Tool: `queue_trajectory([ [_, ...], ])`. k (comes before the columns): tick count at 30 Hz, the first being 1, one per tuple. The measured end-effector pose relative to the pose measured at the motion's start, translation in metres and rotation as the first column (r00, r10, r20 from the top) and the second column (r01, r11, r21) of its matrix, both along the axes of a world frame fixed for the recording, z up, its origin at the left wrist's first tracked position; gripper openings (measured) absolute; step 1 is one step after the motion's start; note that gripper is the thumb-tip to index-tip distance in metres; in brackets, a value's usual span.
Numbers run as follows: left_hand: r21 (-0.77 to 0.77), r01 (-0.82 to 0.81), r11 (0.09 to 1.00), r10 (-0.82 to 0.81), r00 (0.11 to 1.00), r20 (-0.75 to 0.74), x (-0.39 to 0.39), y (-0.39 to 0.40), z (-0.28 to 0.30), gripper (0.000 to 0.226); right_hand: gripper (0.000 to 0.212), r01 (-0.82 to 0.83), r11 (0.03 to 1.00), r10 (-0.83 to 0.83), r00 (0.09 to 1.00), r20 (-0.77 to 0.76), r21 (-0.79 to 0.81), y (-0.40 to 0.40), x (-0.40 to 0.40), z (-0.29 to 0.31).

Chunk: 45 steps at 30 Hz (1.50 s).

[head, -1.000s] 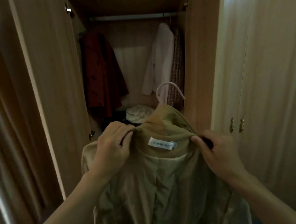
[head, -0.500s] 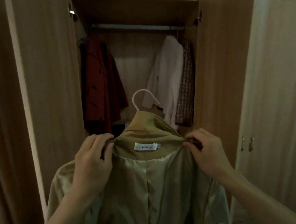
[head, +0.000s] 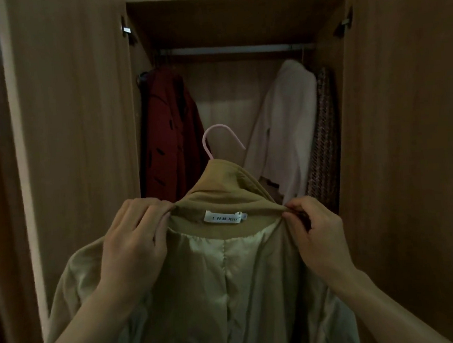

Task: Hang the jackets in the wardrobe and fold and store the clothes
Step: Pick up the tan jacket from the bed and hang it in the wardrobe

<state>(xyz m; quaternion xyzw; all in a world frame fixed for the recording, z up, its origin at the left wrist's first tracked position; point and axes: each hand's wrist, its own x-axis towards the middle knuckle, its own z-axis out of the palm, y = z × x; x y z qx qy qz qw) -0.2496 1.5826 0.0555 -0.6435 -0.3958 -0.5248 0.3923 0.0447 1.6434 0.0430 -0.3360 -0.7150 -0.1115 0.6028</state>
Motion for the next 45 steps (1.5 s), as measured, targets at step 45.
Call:
queue_trajectory([
  [45,0.289,-0.233,0.929,0.268,0.959,-0.089,-0.114,0.395,0.239,0.012,0.019,-0.024,0.888,0.109,0.981,-0.160,0.460,0.480,-0.158,0.226],
])
